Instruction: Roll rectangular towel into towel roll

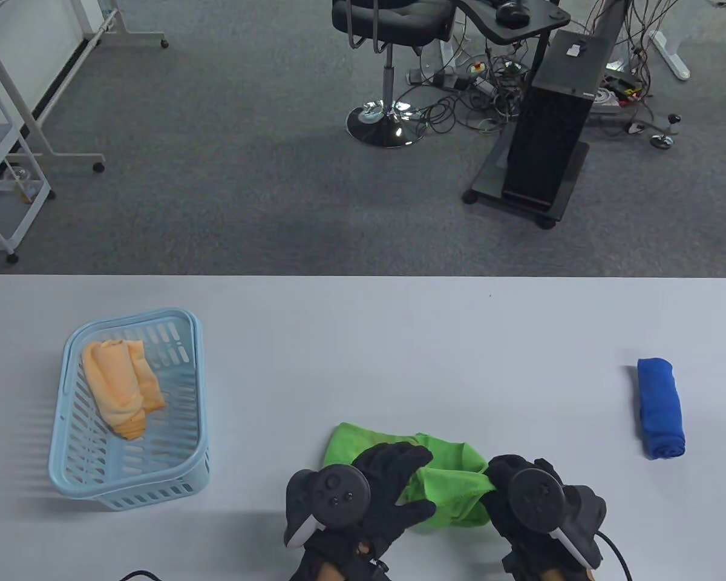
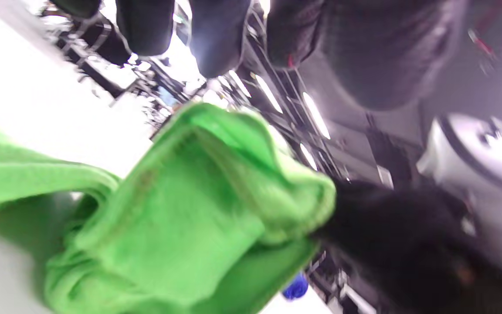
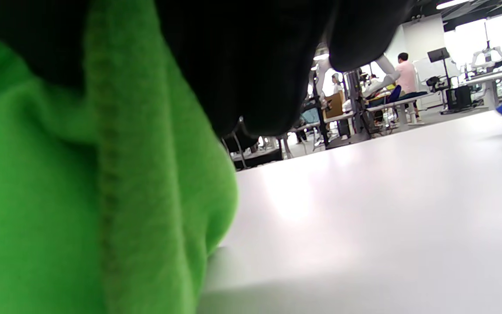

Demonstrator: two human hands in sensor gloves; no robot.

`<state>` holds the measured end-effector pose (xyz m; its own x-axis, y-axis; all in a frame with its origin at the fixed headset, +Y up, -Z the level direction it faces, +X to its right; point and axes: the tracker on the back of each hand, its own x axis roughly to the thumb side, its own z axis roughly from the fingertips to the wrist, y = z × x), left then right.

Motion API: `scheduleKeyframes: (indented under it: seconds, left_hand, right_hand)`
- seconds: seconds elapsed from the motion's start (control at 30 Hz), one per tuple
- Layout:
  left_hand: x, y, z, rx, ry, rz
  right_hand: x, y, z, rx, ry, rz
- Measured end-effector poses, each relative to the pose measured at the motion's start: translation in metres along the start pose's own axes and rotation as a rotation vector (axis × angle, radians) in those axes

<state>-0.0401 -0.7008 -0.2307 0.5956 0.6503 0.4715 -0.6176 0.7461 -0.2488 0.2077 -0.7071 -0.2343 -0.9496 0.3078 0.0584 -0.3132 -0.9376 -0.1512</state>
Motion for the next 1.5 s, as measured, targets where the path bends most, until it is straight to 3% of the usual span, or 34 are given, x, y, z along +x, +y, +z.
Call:
scheduleKeyframes:
  seconds: [0.1, 0.23, 0.4, 0.57, 0.8, 0.97, 1.1, 1.27, 1.37, 1.5]
  left_hand:
    - [0.011, -0.014, -0.004, -0.064, 0.015, -0.237]
    - [0.010, -0.018, -0.007, 0.072, 0.098, -0.454]
    - [-0.002, -0.004, -0.001, 0.164, 0.157, -0.323]
    - [-0.016, 0.019, 0.008, 0.305, 0.223, -0.148]
    - [-0.024, 0.021, 0.011, 0.318, 0.232, -0.101]
    - [-0.024, 0.031, 0.015, 0.383, 0.221, -0.028]
    - [-0.035, 0.041, 0.021, 0.424, 0.257, 0.017]
    - [-0.045, 0.047, 0.024, 0.449, 0.318, 0.047]
    - [-0.048, 0.047, 0.026, 0.470, 0.398, -0.030]
    - [-0.054, 0.048, 0.028, 0.484, 0.431, -0.004]
  right_hand:
    - [0.002, 0.001, 0.001, 0.014, -0.019, -0.013]
    - [0.002, 0.002, 0.002, 0.032, -0.034, -0.028]
    - [0.003, 0.005, 0.000, 0.065, -0.036, -0.007]
    - [0.000, 0.023, -0.001, 0.244, -0.028, 0.092]
    - [0.004, 0.043, -0.001, 0.331, -0.045, 0.147]
    - [0.004, 0.052, -0.002, 0.340, -0.030, 0.245]
    - [-0.003, 0.024, -0.008, 0.047, 0.045, 0.163]
    - [-0.001, -0.035, -0.013, -0.108, 0.097, 0.099]
    - [0.021, -0.069, -0.020, -0.153, 0.068, 0.066]
    - [0.069, -0.112, -0.031, -0.271, -0.029, 0.132]
